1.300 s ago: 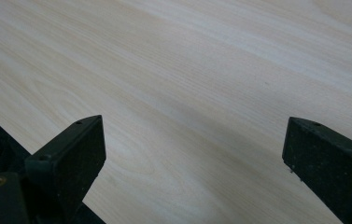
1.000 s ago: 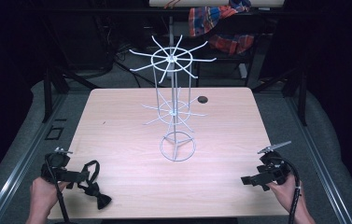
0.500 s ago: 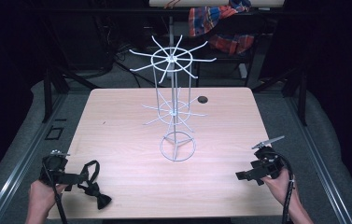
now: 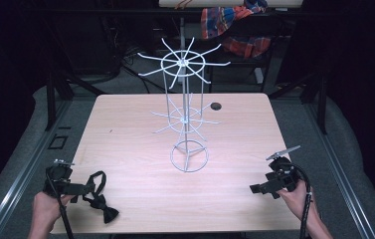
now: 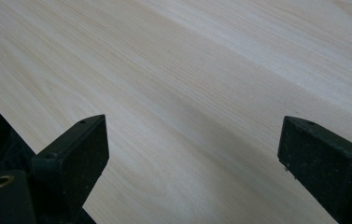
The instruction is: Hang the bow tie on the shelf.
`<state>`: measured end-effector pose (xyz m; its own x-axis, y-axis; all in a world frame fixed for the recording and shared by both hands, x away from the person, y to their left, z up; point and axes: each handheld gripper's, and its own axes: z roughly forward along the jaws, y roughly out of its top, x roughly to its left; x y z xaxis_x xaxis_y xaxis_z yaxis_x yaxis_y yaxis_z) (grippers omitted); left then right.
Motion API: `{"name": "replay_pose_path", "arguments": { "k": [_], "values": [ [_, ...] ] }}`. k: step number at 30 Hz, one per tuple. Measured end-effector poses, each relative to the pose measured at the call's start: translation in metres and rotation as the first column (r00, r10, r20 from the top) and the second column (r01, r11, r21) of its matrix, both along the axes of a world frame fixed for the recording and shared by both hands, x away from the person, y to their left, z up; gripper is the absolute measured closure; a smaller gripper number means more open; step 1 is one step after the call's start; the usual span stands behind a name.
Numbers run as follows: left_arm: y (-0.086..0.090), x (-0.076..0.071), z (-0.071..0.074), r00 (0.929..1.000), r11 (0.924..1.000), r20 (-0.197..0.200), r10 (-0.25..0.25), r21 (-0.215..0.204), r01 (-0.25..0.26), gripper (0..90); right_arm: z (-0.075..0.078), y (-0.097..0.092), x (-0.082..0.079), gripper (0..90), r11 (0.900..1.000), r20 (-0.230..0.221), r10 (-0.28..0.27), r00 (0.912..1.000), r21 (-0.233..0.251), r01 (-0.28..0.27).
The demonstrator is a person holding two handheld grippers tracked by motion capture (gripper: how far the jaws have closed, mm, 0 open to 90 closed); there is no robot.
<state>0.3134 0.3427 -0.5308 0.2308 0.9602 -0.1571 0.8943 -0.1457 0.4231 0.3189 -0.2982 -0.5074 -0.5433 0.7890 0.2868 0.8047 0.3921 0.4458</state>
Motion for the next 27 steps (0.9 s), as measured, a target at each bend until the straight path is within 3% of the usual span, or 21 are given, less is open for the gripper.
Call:
{"name": "replay_pose_path", "arguments": {
  "k": [3, 4, 7, 14, 19, 27],
  "values": [
    [0.005, 0.011, -0.004, 0.9989, 0.9989, -0.014, 0.044, 0.015, -0.044, 5.0, 0.001, 0.002, -0.002, 9.5, 0.9999, 0.006, 0.008, 1.0000, -0.007, -0.008],
    [0.007, 0.014, -0.006, 0.9983, 0.9984, -0.017, 0.056, 0.010, -0.056, 6.2, 0.002, 0.001, -0.002, 9.6, 0.9996, 0.006, 0.012, 0.9999, -0.025, -0.012],
    [0.010, 0.020, -0.008, 0.9968, 0.9969, -0.018, 0.077, -0.013, -0.078, 14.0, 0.001, -0.001, -0.004, 10.0, 1.0000, 0.007, -0.001, 1.0000, -0.009, 0.001],
    [-0.003, 0.039, -0.013, 0.9987, 0.9989, -0.036, 0.037, 0.031, -0.035, 30.1, 0.002, 0.002, -0.008, 10.8, 0.9992, 0.008, 0.006, 1.0000, -0.040, -0.006],
    [-0.003, 0.048, -0.017, 0.9984, 0.9987, -0.049, 0.029, 0.042, -0.027, 46.0, 0.003, 0.001, -0.010, 11.0, 0.9996, 0.021, -0.006, 0.9998, -0.029, 0.006],
    [-0.004, 0.049, -0.022, 0.9979, 0.9988, -0.065, 0.000, 0.049, 0.004, 62.8, 0.005, 0.003, -0.010, 11.3, 0.9991, 0.030, 0.000, 0.9996, -0.042, 0.001]
  ]
}}
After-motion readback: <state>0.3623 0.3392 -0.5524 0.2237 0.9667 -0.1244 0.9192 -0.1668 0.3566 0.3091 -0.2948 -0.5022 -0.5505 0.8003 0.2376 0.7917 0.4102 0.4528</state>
